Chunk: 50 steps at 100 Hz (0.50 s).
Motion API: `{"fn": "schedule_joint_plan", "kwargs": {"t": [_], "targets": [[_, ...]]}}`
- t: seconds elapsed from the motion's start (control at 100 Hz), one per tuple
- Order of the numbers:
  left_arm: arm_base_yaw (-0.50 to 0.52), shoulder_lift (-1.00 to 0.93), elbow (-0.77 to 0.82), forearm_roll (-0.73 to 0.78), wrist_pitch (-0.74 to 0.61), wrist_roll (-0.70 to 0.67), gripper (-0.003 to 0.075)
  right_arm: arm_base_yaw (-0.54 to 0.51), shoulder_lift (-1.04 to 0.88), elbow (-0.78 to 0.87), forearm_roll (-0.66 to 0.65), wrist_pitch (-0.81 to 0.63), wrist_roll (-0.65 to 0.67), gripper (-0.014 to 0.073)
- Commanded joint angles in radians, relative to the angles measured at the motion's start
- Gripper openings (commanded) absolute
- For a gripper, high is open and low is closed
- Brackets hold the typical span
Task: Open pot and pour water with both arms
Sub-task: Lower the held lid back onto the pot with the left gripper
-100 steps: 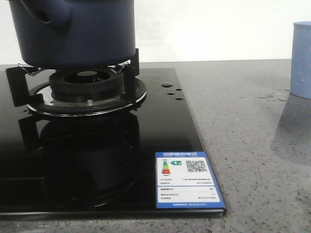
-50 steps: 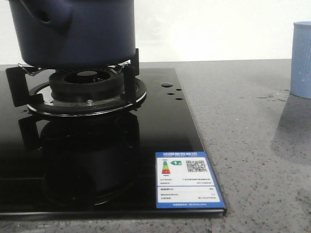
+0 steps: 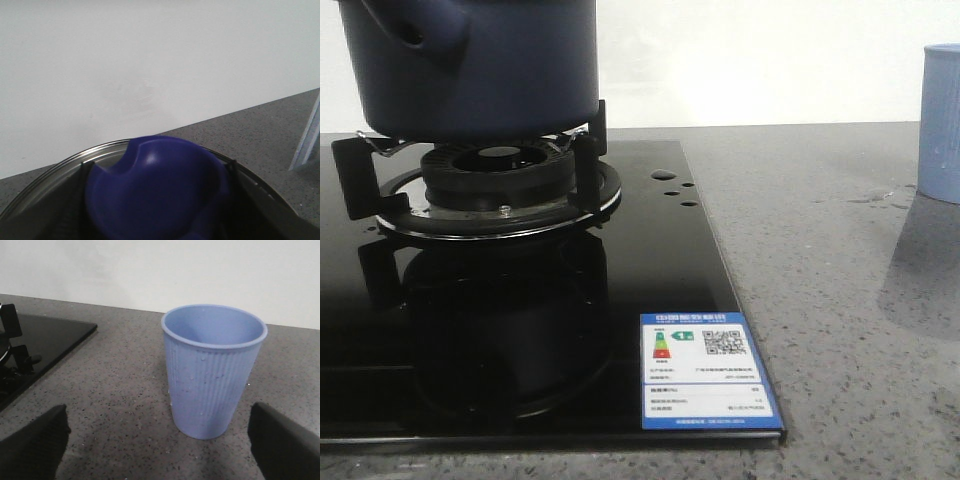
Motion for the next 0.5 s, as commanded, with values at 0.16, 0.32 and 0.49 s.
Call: {"fn": "schedule_joint_plan", "kwargs": {"t": [0.16, 0.32, 0.49], "targets": [[-0.026, -0.023, -0.038, 0.003, -0.116, -0.008, 0.0369, -0.007, -0.006, -0.022, 0.025, -0.043, 0.001, 0.0659], [-0.026, -0.023, -0.038, 0.003, -0.106, -0.008, 0.0369, -0.007, -0.006, -0.022, 0.025, -0.043, 0.001, 0.0659], [-0.026, -0.023, -0.036, 0.003, -0.089, -0.008, 0.0369, -0.007, -0.006, -0.022, 0.025, -0.043, 0.001, 0.0659]]}}
